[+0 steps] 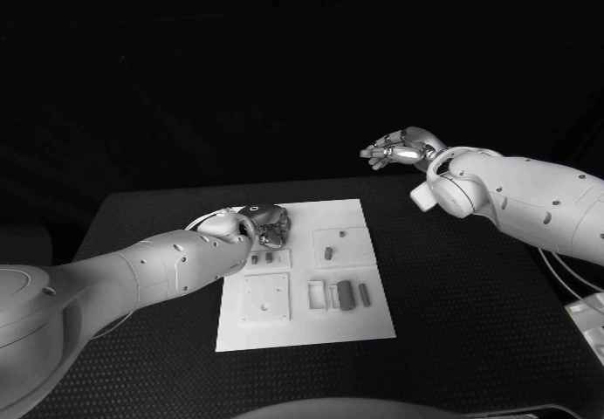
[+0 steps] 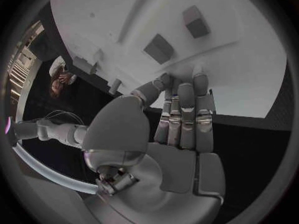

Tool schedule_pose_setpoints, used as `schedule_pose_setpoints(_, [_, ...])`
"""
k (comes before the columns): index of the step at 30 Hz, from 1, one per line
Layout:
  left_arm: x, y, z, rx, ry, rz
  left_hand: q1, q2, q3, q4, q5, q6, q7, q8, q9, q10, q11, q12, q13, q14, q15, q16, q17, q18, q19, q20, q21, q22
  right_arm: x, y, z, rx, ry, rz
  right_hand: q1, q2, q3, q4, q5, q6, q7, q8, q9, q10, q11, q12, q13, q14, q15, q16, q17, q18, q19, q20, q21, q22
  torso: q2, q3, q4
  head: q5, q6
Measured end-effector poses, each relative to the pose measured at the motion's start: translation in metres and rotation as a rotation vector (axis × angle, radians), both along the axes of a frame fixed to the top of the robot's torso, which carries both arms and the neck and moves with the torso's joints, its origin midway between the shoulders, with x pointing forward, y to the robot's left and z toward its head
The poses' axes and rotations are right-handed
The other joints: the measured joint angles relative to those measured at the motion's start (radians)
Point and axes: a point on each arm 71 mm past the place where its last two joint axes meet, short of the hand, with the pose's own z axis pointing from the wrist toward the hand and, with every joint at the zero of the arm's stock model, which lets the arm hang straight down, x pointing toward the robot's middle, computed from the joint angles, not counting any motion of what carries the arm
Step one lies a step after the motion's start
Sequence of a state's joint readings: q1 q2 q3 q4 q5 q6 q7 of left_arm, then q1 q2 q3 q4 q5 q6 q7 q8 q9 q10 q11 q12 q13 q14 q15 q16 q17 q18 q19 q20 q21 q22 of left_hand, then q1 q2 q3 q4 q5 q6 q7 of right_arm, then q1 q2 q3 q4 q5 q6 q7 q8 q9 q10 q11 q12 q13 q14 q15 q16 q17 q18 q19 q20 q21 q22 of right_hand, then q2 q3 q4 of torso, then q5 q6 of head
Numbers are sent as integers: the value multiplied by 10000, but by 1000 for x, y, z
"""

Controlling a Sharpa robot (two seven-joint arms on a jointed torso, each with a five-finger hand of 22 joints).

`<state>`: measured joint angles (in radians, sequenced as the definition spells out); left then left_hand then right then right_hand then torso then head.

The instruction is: Assemble the parts on the task board

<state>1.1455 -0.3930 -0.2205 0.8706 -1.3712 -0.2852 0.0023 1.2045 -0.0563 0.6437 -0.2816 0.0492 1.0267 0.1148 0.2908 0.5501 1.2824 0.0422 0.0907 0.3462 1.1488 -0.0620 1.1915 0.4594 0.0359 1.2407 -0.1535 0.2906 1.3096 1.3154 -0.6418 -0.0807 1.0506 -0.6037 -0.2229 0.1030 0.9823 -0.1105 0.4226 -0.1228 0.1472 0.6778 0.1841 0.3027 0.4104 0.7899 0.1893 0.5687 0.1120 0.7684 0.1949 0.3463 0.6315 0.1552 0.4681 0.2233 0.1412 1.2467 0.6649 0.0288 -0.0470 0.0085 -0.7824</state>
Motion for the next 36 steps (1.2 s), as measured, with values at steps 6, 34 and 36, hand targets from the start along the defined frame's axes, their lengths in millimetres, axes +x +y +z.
schedule_pose_setpoints(6, [-1, 6, -1, -367, 32, 158, 55, 19, 39, -38, 2, 35, 2, 5, 1, 25, 7, 16, 2, 68, -37, 51, 18, -59, 103, -37, -3, -14, 0, 0, 0, 1, 0, 3, 0, 0, 0, 0, 0, 0, 0, 0, 0, 0, 0, 0, 0, 0, 0, 0, -1, 0, 0, 0, 0, 8, 0, 0, 0, -17, 8])
schedule_pose_setpoints(34, [1, 44, 17, -2261, 524, 1037, -5, 130, 70, -9, -5, 64, 20, 4, -19, 113, 26, 11, 70, 145, -38, 88, 52, -134, 194, -90, -11, -16, -1, -7, 0, -24, 1, -94, 0, 0, 0, 0, 0, 0, 0, 0, -7, 0, 0, 39, -8, 0, 0, 0, 5, 0, 0, 0, -38, 27, -9, -7, 11, 89, 64])
schedule_pose_setpoints(36, [2, 49, 17, -2198, 553, 1117, -4, 130, 83, -22, -28, 55, 12, 4, -20, 113, 26, 11, 71, 146, -38, 88, 52, -134, 194, -90, -11, -17, -1, -7, 0, -26, 1, -100, 0, 0, 0, 0, 0, 0, 0, 0, -7, 0, 0, 39, -7, 0, 0, 0, 5, 0, 0, 0, -38, 27, -8, -8, 10, 92, 64])
